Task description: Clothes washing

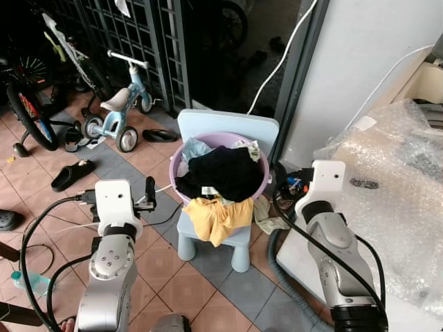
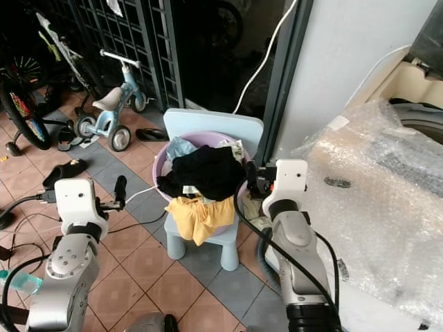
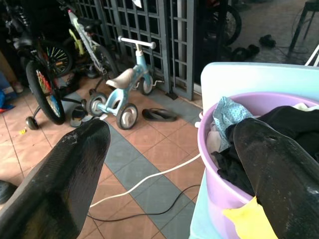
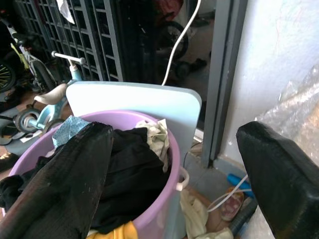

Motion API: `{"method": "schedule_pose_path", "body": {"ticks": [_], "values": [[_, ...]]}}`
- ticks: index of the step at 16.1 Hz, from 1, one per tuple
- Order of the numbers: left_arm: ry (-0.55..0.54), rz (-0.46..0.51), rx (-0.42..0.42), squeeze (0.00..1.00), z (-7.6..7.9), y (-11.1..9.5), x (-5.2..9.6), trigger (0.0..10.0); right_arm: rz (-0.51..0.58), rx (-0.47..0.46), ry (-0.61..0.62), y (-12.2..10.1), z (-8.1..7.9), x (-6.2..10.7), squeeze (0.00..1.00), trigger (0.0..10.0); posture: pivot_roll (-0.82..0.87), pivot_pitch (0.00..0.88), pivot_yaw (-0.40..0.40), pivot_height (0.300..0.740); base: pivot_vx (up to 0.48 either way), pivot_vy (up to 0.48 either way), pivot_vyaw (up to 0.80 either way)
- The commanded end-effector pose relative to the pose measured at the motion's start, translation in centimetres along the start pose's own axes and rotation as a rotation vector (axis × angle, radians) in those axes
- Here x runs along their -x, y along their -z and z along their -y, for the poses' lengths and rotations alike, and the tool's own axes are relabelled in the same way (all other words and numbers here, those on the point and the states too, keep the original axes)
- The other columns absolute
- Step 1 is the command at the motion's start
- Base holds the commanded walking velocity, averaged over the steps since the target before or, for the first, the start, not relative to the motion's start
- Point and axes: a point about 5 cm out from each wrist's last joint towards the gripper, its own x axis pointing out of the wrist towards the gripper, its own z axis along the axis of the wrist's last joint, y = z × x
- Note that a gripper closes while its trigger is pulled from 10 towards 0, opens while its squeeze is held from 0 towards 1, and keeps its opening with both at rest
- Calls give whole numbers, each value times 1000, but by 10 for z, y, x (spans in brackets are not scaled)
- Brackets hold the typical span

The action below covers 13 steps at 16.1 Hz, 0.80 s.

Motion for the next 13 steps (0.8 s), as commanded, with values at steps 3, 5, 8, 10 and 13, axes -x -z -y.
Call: {"method": "schedule_pose_path", "body": {"ticks": [3,5,8,10,13], "values": [[-14,-22,12,0,-3,4,4,10000,-7,-31,-73,-3,-2,4,0,10000,-34,53,23,740,0,0,0],[-13,-26,19,0,-3,4,3,10000,8,-30,-81,-3,-4,4,0,10000,-32,54,19,740,0,0,0],[21,-26,48,0,1,0,0,10000,10,-18,-121,-4,-11,3,0,10000,-26,58,13,740,0,0,781],[29,-30,59,0,1,0,3,10000,-12,-27,-112,0,-9,3,0,10000,-23,74,10,740,135,0,781],[32,-36,43,0,1,3,7,10000,-45,-18,-77,6,-2,1,0,10000,-24,79,12,740,323,0,744]]}}
